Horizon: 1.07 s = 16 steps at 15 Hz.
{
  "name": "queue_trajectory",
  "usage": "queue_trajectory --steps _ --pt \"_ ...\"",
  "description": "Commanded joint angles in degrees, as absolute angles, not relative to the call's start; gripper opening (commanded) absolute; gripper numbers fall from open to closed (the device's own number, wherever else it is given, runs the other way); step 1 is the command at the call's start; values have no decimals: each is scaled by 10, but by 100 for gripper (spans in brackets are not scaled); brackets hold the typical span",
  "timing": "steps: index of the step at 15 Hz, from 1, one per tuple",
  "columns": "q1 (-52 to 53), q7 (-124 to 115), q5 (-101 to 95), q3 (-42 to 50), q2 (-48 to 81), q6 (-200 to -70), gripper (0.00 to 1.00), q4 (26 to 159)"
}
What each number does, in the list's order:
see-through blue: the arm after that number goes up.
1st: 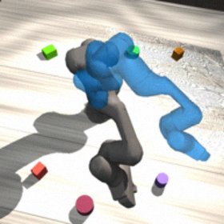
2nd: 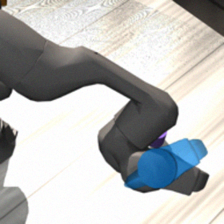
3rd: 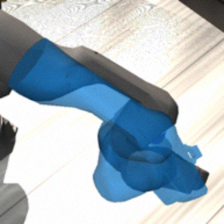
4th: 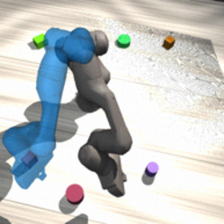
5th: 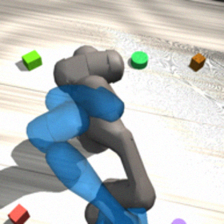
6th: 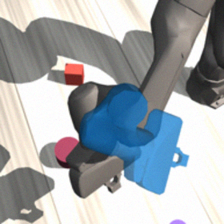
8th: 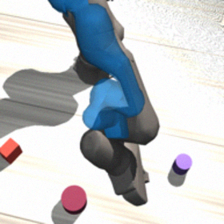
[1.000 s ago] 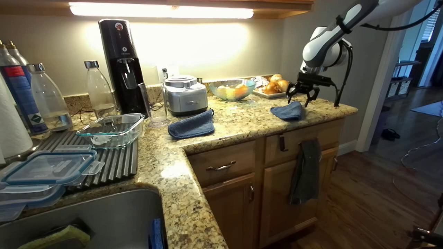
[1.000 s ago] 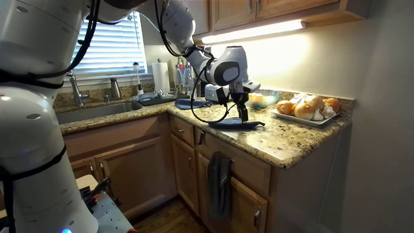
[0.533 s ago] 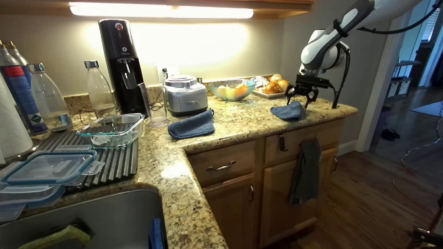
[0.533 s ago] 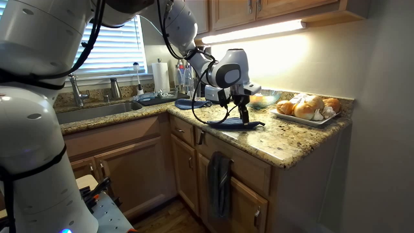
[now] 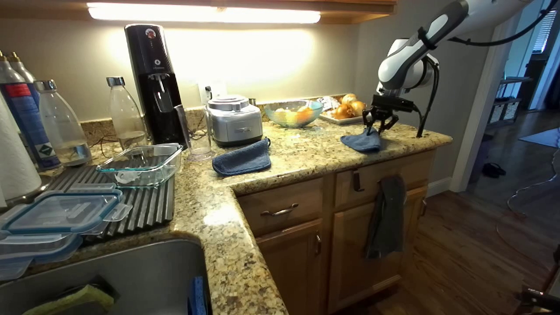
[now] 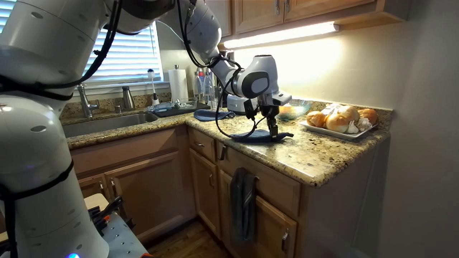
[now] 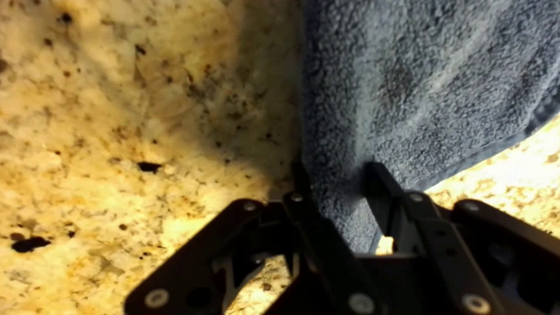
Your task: Hang the cloth on the hook on the left side of the drawer
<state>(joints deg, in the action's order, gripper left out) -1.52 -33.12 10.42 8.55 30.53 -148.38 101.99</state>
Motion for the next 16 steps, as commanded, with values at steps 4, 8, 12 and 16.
queue_trajectory --steps 4,8,12,16 --pt "-8 -340 102 94 287 -1483 4 1030" --pt "1 -327 91 92 250 -1487 7 1064" --pt "16 -308 77 86 189 -1493 7 1115" --pt "38 -301 42 80 107 -1509 7 1191"
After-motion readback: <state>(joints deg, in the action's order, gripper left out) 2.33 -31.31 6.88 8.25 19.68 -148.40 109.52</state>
